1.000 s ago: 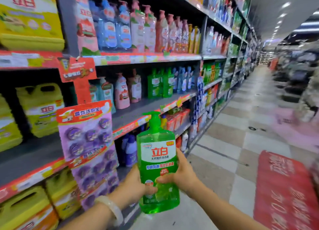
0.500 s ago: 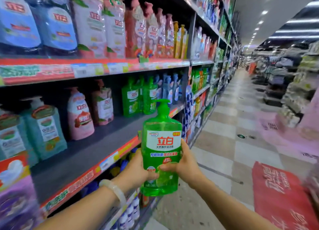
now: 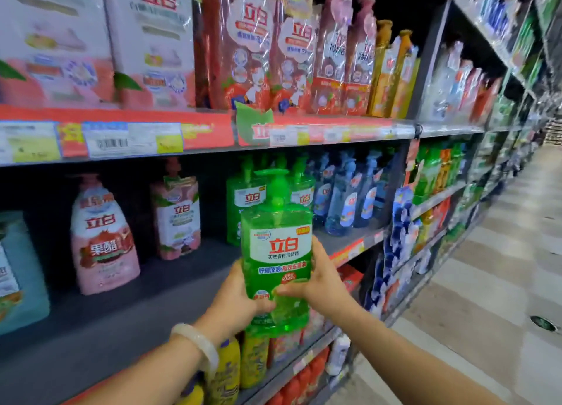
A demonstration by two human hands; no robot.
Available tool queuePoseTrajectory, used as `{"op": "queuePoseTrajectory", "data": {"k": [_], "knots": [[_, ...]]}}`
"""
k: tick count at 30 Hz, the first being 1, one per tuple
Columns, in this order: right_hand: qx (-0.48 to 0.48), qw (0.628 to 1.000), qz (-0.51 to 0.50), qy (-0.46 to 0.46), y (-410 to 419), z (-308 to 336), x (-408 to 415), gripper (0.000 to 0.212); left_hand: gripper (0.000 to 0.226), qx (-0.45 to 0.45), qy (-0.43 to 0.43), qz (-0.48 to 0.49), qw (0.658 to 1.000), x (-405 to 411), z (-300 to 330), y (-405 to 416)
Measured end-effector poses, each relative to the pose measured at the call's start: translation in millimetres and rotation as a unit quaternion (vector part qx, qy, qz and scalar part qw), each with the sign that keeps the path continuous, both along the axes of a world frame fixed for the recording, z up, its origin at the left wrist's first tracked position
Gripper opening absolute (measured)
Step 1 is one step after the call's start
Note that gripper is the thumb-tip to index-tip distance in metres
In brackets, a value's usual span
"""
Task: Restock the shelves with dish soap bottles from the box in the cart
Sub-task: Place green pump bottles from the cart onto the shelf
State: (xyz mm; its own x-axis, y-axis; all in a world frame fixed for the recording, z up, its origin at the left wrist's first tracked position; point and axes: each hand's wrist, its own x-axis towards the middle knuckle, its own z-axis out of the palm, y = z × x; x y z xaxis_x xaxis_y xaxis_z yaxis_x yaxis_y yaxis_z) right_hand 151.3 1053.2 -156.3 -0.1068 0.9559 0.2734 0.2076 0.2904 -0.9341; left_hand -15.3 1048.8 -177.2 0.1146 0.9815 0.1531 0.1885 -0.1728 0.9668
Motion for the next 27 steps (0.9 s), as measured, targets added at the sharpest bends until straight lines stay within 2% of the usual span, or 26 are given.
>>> {"op": "queuePoseTrajectory", "data": {"k": [4, 10, 12, 17, 21, 24, 27], "knots": [[0.01, 0.999, 0.043, -0.009, 65.7, 6.2, 1.5, 0.088, 0.075, 0.003, 0.003, 0.076, 0.997, 5.3, 7.2, 46.8], [0.014, 0.998, 0.066, 0.004, 145.1, -17.2, -7.4, 0.097, 0.081, -0.005, 0.014, 0.116, 0.993, -2.2, -4.6, 109.5], [0.016, 0.998, 0.068, -0.007, 165.6, -27.1, -7.7, 0.095, 0.082, -0.004, 0.016, 0.127, 0.992, -2.4, -13.5, 128.3], [0.009, 0.997, 0.073, -0.032, 211.8, -46.7, -3.8, 0.083, 0.061, 0.011, 0.068, 0.163, 0.984, 3.7, -32.0, 166.6], [-0.005, 0.997, 0.066, -0.05, 232.6, -51.3, -3.7, 0.083, 0.066, 0.021, 0.095, 0.189, 0.977, 6.9, -45.3, 187.1], [0.006, 0.989, 0.017, -0.145, 238.9, -48.9, -4.6, 0.077, 0.083, 0.02, 0.107, 0.2, 0.974, 10.7, -45.5, 194.6], [-0.044, 0.953, 0.009, -0.301, 241.9, -44.7, -1.0, 0.063, 0.083, 0.015, 0.111, 0.224, 0.968, 16.5, -44.8, 199.2]]}}
